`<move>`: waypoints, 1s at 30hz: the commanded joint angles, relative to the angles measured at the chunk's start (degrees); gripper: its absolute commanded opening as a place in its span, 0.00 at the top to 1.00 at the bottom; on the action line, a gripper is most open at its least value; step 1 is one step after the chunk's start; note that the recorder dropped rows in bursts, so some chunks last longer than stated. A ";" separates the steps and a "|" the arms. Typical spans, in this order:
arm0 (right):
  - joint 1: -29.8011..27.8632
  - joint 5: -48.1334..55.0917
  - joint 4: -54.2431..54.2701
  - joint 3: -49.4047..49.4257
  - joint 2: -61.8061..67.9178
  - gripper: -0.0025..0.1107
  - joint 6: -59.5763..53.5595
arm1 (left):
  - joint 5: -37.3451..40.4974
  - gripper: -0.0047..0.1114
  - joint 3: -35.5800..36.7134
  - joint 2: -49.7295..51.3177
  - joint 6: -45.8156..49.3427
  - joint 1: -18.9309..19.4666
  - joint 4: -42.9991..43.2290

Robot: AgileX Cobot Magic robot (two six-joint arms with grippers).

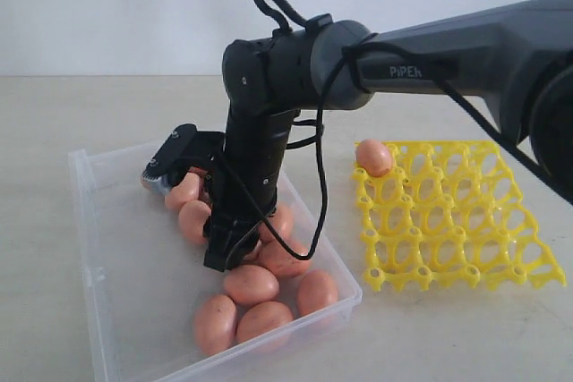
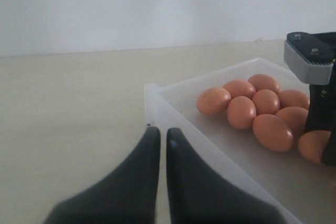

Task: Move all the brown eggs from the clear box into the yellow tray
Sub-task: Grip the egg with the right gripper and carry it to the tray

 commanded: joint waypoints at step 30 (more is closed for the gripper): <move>0.02 -45.71 23.98 14.52 -20.13 0.98 1.73 | -0.49 0.92 0.23 -0.12 0.03 -0.32 0.10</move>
